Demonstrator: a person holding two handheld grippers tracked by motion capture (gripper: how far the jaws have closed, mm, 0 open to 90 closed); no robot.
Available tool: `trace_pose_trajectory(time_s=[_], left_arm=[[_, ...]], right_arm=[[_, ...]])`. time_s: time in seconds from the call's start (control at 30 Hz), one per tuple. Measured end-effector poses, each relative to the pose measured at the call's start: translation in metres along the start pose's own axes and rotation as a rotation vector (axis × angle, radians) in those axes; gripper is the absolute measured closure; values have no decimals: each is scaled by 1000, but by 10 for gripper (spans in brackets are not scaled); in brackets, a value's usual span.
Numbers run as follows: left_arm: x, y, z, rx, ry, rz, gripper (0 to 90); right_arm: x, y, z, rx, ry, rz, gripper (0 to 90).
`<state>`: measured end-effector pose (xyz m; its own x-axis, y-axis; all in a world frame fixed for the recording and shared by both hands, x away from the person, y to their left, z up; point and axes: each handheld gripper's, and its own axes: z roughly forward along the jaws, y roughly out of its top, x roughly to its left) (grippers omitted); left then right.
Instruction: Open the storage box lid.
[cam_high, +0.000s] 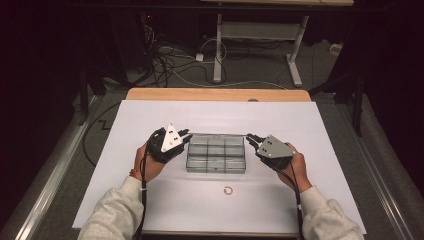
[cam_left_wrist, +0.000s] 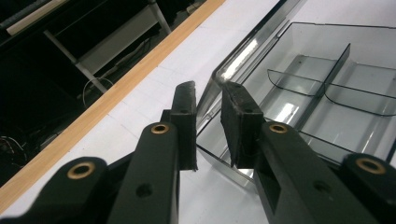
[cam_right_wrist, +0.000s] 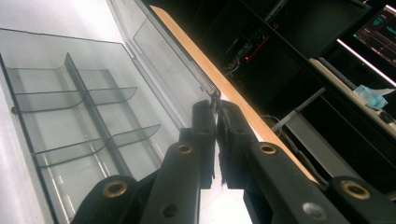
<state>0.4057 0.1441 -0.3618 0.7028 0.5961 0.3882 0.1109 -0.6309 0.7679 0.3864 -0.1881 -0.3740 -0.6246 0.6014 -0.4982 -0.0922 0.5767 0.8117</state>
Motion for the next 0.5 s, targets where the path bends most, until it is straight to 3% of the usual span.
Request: trace_pose_trajectory(time_s=[0.17,0.27,0.5], left_arm=[[5,3,3,-17,-4,-16,737],[10,6,3,-31,-9,3,737],[22,8,9,-59,-36,-36,733]], right_arm=[[-6,3,3,-6,-8,9,862],[-11,5,6,-9,1,29,861],[-22,7,14,-23,2,84,855]])
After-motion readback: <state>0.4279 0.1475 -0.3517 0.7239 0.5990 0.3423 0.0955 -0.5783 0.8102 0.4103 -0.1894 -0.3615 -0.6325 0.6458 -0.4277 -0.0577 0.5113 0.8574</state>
